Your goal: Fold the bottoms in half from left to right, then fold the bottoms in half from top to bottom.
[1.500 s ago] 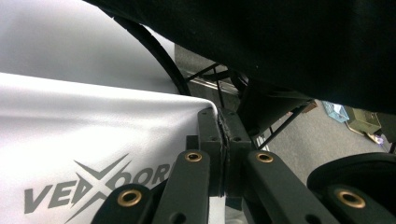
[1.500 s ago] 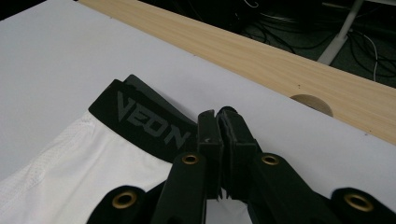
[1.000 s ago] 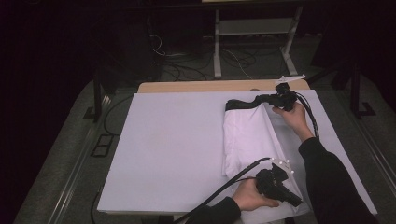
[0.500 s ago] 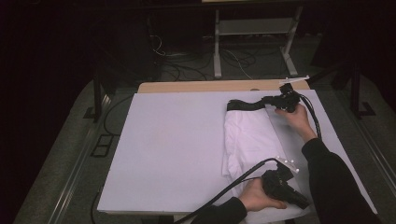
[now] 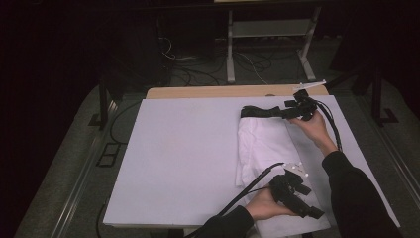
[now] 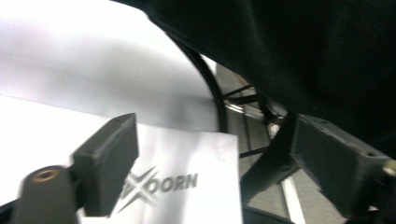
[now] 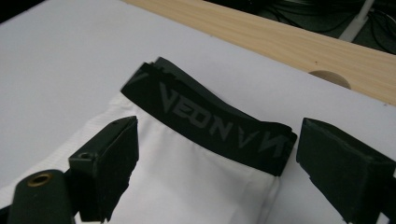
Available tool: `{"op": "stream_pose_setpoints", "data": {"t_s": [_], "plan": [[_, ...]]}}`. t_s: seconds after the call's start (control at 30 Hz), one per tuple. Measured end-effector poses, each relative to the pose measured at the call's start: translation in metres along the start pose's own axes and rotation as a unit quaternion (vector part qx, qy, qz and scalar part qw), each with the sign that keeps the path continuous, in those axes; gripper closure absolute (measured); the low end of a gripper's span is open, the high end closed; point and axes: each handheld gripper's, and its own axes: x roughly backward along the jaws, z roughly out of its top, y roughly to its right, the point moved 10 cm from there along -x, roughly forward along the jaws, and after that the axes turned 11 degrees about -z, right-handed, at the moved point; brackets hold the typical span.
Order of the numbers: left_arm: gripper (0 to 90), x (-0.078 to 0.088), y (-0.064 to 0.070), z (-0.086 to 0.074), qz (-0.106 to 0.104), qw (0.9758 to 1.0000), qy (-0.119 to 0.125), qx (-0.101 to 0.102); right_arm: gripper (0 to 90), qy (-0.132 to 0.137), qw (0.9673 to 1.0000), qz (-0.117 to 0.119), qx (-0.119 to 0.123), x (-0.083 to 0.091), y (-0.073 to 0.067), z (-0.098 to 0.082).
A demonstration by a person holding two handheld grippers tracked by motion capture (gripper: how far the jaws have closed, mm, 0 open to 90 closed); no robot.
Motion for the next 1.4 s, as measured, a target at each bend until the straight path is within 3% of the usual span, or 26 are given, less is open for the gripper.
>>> {"op": "stream_pose_setpoints", "data": {"t_s": [0.07,0.17,0.5,0.83,1.4], "plan": [[7.1,0.006,-0.001,0.001,0.007,1.0,0.0,-0.006,1.7,-0.001,1.0,-0.003,-0.008,0.002,-0.001,0.0],[0.0,0.015,-0.004,0.001,0.015,0.9999,0.0,-0.008,0.0,0.002,0.9998,-0.011,-0.017,0.003,-0.001,-0.001],[0.0,0.044,-0.015,-0.003,0.054,0.9984,0.001,-0.017,0.0,0.012,0.9996,-0.013,-0.021,0.014,-0.005,-0.005],[0.0,0.069,-0.022,0.003,0.078,0.9965,0.027,-0.011,0.0,0.022,0.9993,-0.018,-0.023,0.03,-0.007,-0.012],[0.0,0.111,-0.042,0.014,0.123,0.9909,0.052,-0.013,0.0,0.033,0.9989,-0.006,-0.032,0.039,-0.012,-0.018]]}}
